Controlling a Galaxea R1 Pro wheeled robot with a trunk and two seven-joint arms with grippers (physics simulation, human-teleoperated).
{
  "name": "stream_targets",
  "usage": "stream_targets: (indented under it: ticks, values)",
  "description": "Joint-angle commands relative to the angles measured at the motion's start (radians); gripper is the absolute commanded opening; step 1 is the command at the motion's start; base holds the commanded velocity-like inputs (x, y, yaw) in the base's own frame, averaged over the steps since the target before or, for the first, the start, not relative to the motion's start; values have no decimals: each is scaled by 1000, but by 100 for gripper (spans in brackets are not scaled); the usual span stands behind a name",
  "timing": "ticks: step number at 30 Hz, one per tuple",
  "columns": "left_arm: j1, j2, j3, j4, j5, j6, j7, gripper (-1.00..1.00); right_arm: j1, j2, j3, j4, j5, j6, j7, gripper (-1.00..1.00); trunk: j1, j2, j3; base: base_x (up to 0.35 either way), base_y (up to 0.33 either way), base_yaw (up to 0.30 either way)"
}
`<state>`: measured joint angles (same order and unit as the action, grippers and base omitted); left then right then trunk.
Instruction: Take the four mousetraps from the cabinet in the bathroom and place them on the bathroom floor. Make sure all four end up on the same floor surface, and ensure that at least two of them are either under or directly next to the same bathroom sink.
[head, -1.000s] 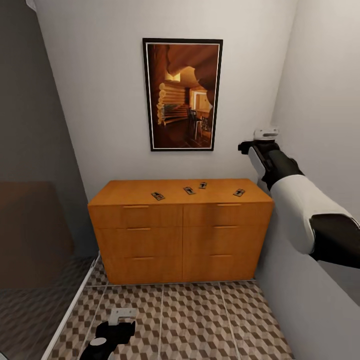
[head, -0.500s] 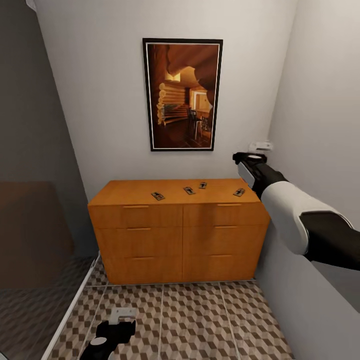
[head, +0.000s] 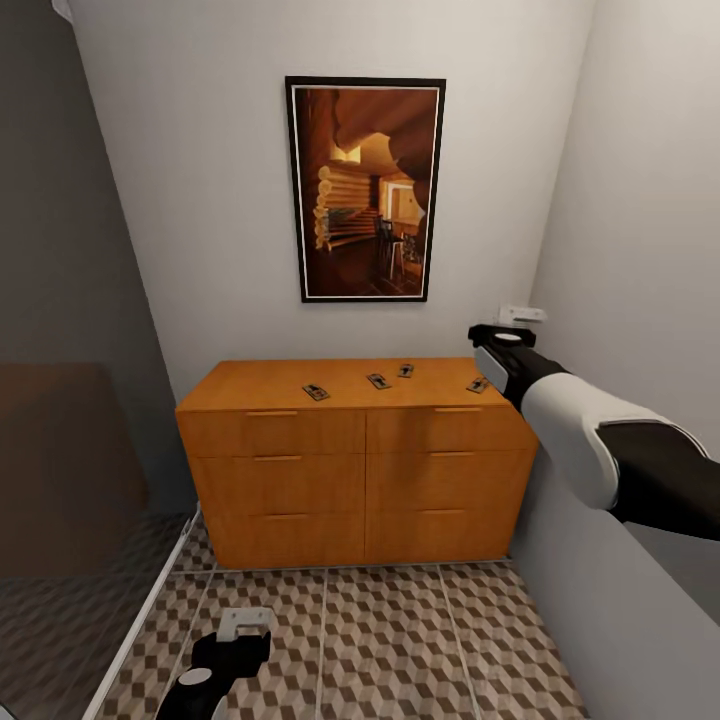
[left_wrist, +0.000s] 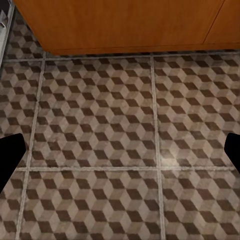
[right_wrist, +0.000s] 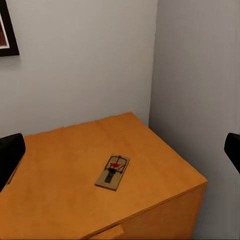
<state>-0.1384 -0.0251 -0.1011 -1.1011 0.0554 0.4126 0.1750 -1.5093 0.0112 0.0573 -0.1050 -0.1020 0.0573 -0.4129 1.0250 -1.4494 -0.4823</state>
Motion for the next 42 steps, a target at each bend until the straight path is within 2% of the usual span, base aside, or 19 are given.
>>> stream_targets:
  ticks: [1, 11, 42]
  values:
    - [0, 0, -3, -2, 6, 5, 8, 100, 0, 0, 7, 9, -10, -8, -4, 100, 0, -1, -1, 0, 0, 0]
    - [-1, 1, -2, -5, 6, 5, 8, 100, 5, 2, 9, 77, -11, -38, 1, 100, 0, -1, -1, 0, 0, 0]
    - [-1, 1, -3, -6, 7, 6, 8, 100, 23, 3, 9, 85, -11, -39, 7, 100, 0, -1, -1, 0, 0, 0]
